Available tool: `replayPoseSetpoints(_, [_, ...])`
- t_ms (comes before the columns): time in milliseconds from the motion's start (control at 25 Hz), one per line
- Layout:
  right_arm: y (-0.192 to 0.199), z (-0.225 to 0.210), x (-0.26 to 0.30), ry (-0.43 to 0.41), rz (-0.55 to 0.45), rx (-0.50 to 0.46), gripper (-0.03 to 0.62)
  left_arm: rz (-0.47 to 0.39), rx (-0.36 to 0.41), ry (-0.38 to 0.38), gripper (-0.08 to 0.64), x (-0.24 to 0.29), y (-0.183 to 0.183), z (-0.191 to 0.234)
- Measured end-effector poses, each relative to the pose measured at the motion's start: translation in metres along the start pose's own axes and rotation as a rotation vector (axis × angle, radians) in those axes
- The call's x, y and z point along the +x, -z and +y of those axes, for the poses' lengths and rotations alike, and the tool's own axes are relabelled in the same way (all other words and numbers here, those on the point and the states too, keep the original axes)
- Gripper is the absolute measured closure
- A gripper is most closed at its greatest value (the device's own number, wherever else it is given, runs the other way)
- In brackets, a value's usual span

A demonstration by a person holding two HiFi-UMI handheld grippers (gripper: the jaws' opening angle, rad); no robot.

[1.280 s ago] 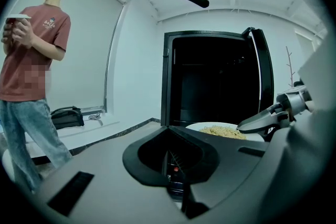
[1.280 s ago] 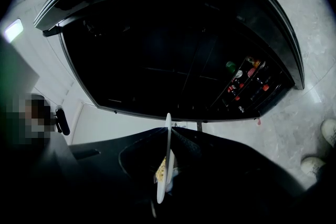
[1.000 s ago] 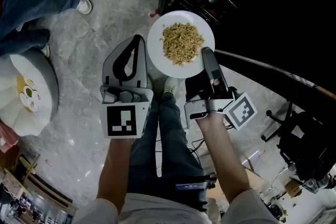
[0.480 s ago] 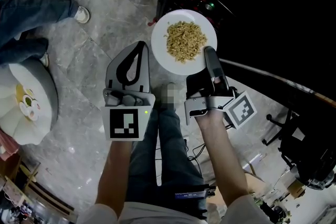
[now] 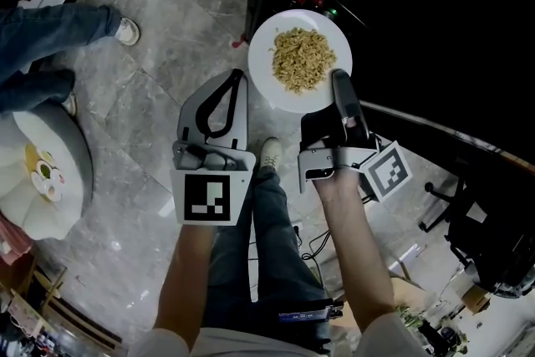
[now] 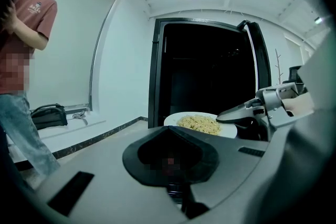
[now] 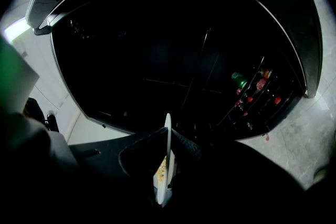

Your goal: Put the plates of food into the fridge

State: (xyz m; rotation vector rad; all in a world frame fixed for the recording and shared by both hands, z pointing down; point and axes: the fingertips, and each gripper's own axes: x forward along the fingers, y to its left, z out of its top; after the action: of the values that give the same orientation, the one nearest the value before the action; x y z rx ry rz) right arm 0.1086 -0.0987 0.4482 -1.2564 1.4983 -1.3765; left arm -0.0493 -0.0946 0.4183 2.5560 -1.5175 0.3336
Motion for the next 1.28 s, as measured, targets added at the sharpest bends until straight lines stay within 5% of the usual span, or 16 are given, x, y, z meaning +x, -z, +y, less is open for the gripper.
replayPoseSetpoints(1280, [-0.044,-0.026,0.035,0.039,-0.178,0.016,0.571,0.010,-0.008,0.047,0.554,0.042,0.019,-0.003])
